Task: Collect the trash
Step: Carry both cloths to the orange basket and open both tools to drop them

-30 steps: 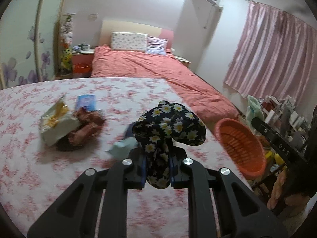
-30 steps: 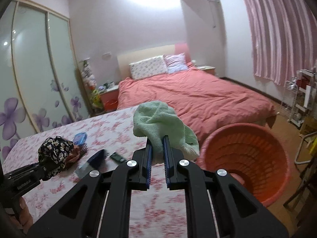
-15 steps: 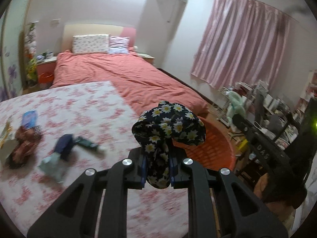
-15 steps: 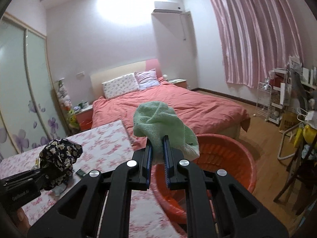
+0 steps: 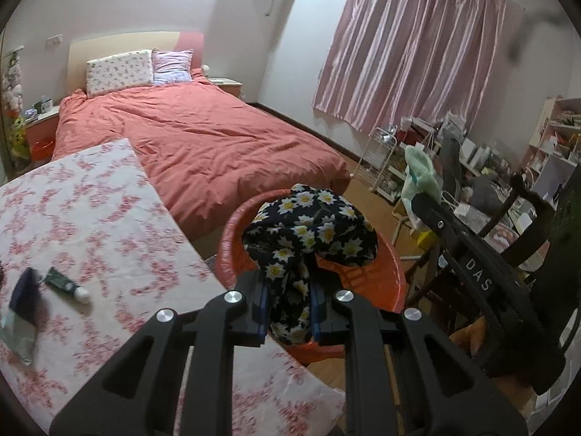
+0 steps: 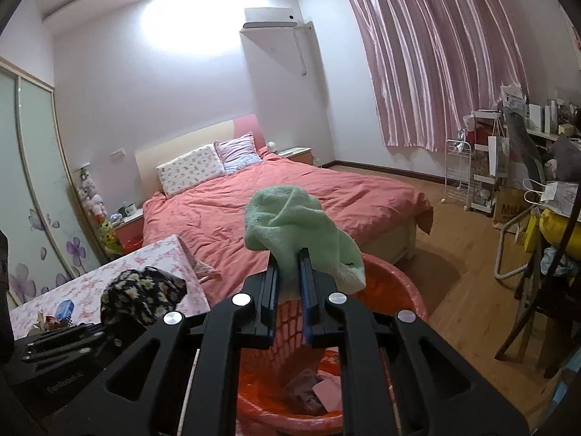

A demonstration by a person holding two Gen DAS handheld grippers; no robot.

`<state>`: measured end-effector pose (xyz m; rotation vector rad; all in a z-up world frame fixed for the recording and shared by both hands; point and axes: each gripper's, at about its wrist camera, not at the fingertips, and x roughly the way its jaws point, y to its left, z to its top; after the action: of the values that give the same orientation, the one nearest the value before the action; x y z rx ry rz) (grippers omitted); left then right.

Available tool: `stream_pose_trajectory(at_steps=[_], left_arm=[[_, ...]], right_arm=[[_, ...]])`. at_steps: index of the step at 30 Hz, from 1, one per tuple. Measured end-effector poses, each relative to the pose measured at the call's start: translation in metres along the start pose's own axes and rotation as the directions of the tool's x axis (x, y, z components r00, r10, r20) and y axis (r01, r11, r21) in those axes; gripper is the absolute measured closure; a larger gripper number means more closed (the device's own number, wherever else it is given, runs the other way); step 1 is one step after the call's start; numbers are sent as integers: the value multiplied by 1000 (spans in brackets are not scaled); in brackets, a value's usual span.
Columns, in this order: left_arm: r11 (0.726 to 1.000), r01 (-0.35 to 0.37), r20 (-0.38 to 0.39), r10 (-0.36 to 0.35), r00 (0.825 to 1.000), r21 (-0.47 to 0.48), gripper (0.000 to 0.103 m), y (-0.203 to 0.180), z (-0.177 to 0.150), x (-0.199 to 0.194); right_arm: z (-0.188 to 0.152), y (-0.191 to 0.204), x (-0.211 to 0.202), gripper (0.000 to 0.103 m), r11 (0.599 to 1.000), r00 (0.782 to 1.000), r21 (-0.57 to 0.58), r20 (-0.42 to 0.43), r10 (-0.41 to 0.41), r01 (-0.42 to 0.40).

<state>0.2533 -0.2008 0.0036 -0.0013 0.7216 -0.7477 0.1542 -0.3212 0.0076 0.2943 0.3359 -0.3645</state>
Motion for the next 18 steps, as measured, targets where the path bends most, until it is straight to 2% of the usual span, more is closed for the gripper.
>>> stream_pose_trajectory(at_steps=[8, 13, 15, 17, 18], left_arm=[[1000, 8, -45, -7, 999, 25, 84, -16, 2, 40], [1000, -6, -74, 7, 997, 18, 78, -14, 3, 62], [1000, -19, -86, 20, 996, 10, 64, -10, 1, 68], [999, -41, -94, 41, 995, 4, 57, -5, -1, 73], [999, -47, -96, 47, 994, 2, 54, -3, -1, 74]], right_arm=[[0, -21, 14, 92, 999, 1000, 44, -18, 7, -6], [0, -34, 30, 90, 997, 998, 82, -58, 15, -11], [-2, -35, 33, 85, 996, 997, 89, -75, 19, -12], [-5, -38, 35, 63, 995, 996, 94, -91, 19, -10], [-7, -39, 34, 60, 995, 995, 98, -95, 18, -9]])
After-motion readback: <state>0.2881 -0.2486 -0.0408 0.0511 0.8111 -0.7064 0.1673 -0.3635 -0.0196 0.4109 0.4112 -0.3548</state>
